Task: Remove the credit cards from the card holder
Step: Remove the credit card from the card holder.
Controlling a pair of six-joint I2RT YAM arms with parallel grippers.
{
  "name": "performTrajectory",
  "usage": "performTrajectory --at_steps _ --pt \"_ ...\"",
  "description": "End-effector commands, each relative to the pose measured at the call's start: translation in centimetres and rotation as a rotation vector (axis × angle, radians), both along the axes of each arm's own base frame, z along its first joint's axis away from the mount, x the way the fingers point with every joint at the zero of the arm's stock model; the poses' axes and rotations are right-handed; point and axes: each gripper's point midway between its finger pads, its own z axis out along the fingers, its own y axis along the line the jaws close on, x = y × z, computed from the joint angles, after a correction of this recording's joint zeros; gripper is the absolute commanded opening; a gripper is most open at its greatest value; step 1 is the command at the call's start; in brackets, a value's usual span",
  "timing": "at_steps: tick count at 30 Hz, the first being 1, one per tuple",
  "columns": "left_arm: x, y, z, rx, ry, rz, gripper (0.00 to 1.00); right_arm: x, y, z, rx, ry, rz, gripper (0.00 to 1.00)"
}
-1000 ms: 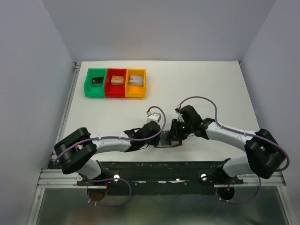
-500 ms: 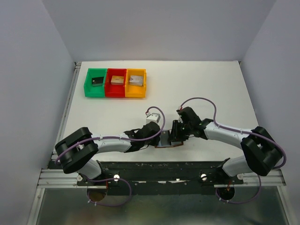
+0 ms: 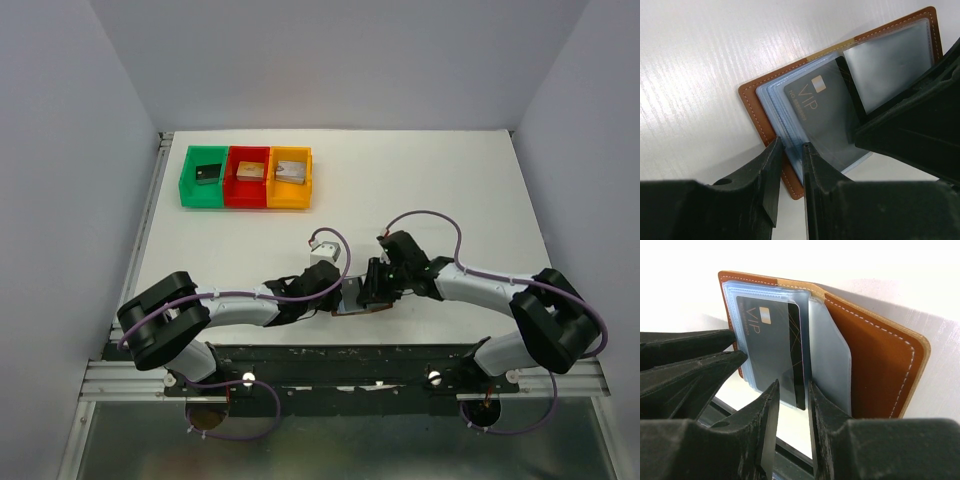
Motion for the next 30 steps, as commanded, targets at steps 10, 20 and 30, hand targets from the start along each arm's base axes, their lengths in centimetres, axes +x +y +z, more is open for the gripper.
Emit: performTrajectory --at_steps 10,20,30 --pt "-0.8 1.7 -2.4 0.072 0.049 0.015 0.32 -0.2 0.3 1.1 0.083 -0.032 -0.016 0.36" --pt "-0.7 1.6 -2.2 0.067 0.047 0.019 0.32 -0.5 0.5 1.5 0.122 -0.04 -0.013 0.36" --pt "-0.9 1.6 -2.3 0.06 0.051 0.016 0.32 -0.5 1.4 2.6 0.216 -0.074 -0.007 0.34"
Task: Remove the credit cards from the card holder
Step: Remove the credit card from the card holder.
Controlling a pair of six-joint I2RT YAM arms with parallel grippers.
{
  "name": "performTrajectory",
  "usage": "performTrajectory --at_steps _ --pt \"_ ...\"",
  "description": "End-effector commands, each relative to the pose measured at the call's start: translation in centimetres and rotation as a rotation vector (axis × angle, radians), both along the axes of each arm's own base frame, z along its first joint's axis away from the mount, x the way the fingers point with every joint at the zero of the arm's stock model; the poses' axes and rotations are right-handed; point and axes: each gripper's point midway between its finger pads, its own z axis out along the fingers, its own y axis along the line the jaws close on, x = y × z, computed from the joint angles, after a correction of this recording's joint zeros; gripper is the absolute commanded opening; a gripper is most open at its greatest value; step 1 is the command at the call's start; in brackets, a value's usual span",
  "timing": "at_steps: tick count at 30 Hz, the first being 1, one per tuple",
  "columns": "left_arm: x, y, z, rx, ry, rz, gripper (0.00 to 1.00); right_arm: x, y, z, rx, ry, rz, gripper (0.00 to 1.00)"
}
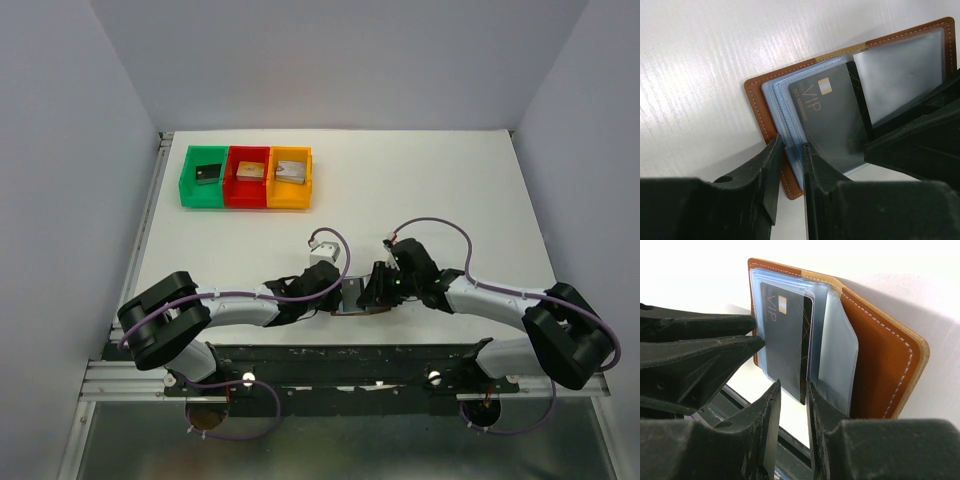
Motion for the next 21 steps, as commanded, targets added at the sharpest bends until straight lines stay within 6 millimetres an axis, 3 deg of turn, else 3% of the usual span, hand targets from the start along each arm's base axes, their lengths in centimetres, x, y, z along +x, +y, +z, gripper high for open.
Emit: performTrajectory --at_steps 1,21 --pt "-0.8 1.6 -2.2 0.063 0.043 0.006 0.32 0.6 1.1 1.8 0.097 -0.042 0.006 0.34" --pt "-1.2 1.1 -2.5 0.037 0.05 -0.022 0.29 1.2 1.8 3.1 0.281 -0.058 -0.016 0.33"
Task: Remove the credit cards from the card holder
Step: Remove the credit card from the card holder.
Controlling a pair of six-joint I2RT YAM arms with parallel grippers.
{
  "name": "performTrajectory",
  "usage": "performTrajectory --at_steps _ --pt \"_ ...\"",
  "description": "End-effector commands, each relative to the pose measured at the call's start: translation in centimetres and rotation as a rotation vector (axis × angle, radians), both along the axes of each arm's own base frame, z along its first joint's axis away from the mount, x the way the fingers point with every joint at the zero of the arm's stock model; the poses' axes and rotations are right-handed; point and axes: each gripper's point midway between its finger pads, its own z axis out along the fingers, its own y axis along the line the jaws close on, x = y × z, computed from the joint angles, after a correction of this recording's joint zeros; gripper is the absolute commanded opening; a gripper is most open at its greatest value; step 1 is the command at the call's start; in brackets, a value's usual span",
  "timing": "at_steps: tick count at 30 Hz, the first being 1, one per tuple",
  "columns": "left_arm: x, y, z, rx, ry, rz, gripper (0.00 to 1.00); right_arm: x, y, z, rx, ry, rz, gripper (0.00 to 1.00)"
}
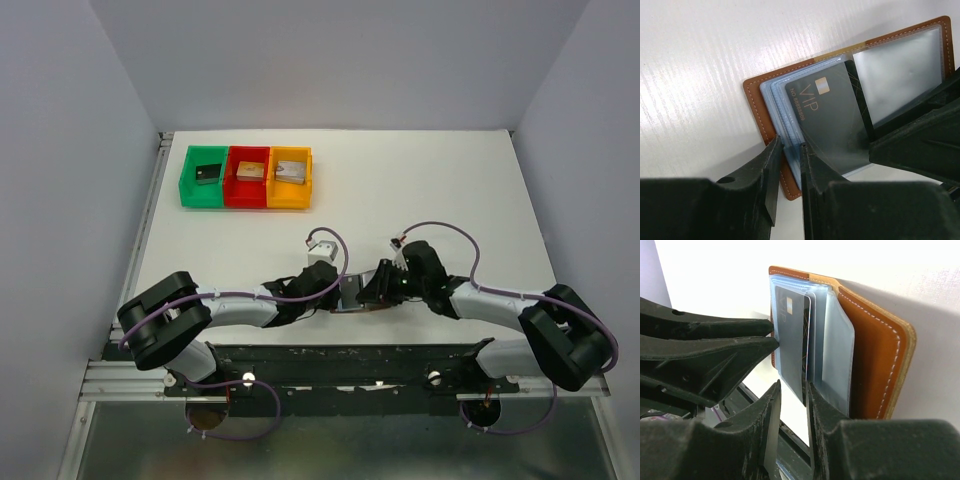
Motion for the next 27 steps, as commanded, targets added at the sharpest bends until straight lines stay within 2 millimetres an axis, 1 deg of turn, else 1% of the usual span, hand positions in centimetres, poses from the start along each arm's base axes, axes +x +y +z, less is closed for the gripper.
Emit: performTrajectory --at_steps 1,9,20,27 --pt "-1.5 1.1 -2.5 0.063 0.063 -0.032 0.29 0.6 1.5 2.6 0.126 -0.064 0.029 0.33" --pt "-1.6 0.6 -2.1 0.041 0.061 -0.051 0.28 0.5 2.1 3.1 0.173 -0.062 0.061 0.34" --pt "-1.8 -0.9 -1.0 -0.044 0.045 -0.095 0.27 0.2 2.5 2.4 0.174 -0.028 0.09 0.34" --pt "-1.9 -1.3 -0.5 -0.074 0.038 -0.109 0.27 0.3 2.7 1.9 0.165 -0.008 0.102 0.34"
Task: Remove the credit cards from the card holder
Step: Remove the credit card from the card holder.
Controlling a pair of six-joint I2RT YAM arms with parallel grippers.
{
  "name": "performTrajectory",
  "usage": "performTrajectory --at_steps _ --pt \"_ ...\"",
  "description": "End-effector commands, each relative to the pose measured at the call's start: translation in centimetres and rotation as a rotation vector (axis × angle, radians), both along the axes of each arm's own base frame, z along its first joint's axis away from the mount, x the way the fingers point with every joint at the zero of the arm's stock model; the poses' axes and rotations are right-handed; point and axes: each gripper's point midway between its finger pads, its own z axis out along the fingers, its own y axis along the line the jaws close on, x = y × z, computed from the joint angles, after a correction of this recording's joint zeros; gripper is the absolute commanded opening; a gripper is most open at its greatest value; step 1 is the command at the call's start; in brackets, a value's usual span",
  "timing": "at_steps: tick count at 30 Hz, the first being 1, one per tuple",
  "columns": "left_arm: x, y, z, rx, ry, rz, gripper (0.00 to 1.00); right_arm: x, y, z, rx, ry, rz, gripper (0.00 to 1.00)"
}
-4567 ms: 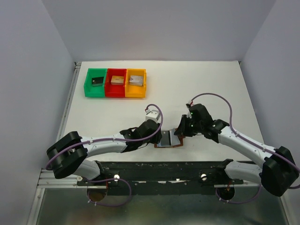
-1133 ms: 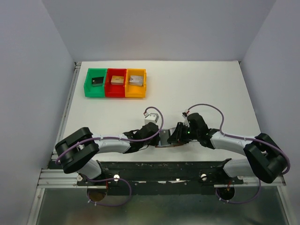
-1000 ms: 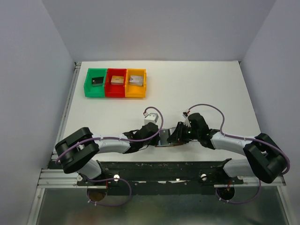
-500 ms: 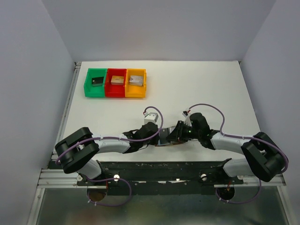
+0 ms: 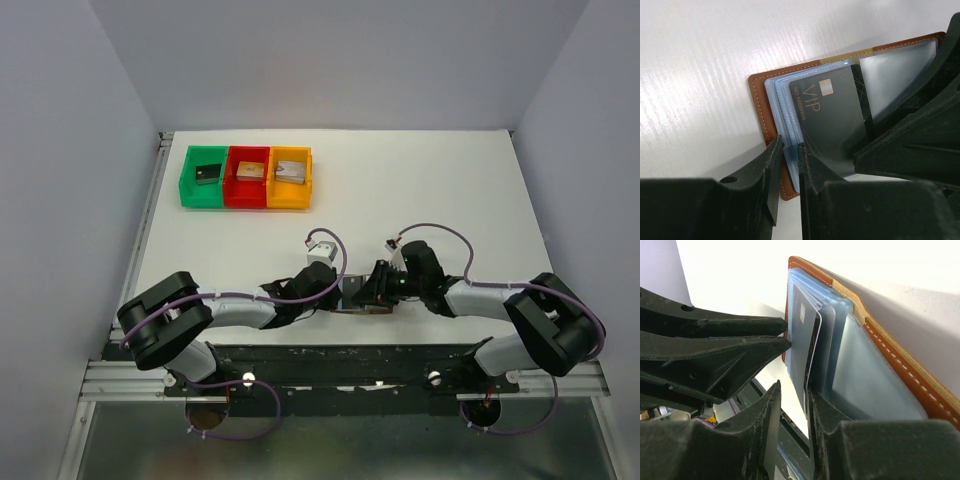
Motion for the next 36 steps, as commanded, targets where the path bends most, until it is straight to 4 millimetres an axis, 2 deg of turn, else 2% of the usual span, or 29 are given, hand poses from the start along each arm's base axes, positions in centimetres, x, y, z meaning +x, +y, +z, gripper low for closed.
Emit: performTrajectory --at_steps 1,9,11,15,36 --pt "-1.9 -1.0 -0.5 -0.035 0.051 -0.085 0.27 0.7 1.6 2.0 0.074 -0.042 0.049 0.34" --pt "-1.9 -0.9 -0.7 -0.032 0.056 -0.081 0.27 0.8 1.6 1.7 0.062 -0.035 0.05 0.34" --pt "-1.9 -0.6 -1.1 -0.015 0.061 -0.074 0.2 0.9 1.5 1.8 0.052 -0.042 0.048 0.33" --pt "-1.9 -0.1 -1.9 0.024 0.078 -0.057 0.01 1.0 1.0 2.0 0.02 -0.049 0.037 0.33" --pt "-2.0 1.9 -4.3 0.132 0.145 0.012 0.0 1.0 -0.3 1.7 -0.045 -0.061 0.007 0.3"
